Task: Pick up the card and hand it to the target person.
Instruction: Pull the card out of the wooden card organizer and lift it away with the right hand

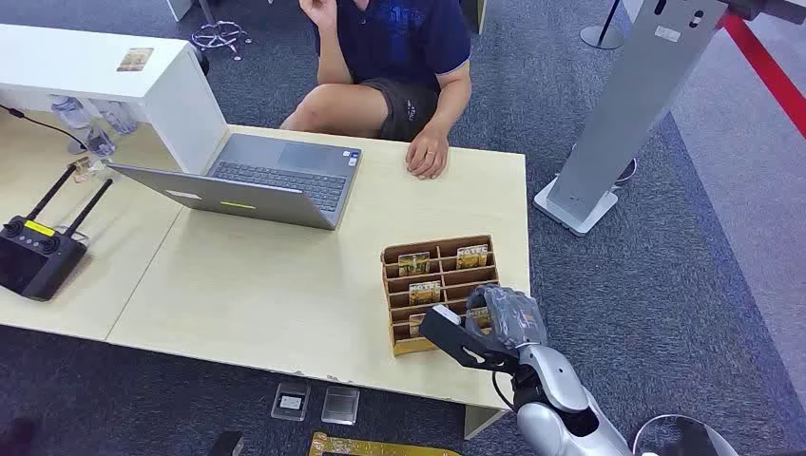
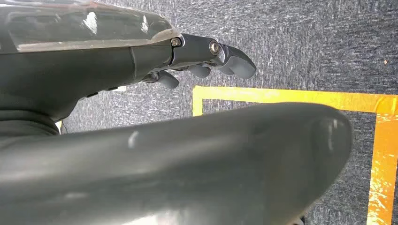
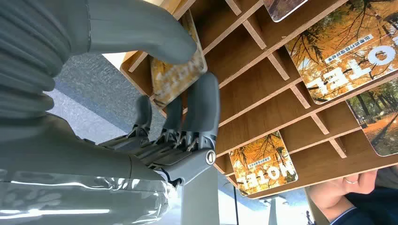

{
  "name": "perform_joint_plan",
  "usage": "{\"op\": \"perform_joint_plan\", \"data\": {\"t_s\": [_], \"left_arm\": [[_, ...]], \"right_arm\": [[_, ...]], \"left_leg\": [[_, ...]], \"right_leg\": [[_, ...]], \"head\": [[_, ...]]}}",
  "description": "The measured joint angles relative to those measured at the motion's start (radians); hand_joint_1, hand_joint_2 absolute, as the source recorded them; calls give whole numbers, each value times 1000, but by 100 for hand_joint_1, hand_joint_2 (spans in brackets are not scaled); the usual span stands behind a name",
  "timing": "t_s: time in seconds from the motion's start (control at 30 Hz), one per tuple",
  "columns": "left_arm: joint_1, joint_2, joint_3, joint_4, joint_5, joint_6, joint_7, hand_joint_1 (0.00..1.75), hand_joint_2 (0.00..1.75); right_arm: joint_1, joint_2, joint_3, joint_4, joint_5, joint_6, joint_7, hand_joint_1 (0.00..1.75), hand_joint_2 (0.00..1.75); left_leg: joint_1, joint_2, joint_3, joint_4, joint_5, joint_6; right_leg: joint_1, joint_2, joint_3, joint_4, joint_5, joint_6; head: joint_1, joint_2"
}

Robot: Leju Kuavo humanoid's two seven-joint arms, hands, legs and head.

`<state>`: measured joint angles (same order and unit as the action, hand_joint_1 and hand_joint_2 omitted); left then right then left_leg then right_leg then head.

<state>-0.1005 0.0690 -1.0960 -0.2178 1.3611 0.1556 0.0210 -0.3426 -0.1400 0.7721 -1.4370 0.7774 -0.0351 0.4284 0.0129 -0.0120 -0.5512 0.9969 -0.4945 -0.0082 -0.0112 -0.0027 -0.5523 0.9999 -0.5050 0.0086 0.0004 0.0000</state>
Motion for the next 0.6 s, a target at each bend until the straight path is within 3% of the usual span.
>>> {"op": "perform_joint_plan", "data": {"t_s": [0.3,0.6], "left_arm": [[0,0,0,0,0,-1,0,0,0],[0,0,0,0,-1,-6,0,0,0]], "right_arm": [[0,0,0,2,4,3,14,95,175],[0,-1,0,2,4,3,21,100,175]], "left_leg": [[0,0,0,0,0,0],[0,0,0,0,0,0]], "right_leg": [[0,0,0,0,0,0],[0,0,0,0,0,0]], "head": [[0,0],[0,0]]}}
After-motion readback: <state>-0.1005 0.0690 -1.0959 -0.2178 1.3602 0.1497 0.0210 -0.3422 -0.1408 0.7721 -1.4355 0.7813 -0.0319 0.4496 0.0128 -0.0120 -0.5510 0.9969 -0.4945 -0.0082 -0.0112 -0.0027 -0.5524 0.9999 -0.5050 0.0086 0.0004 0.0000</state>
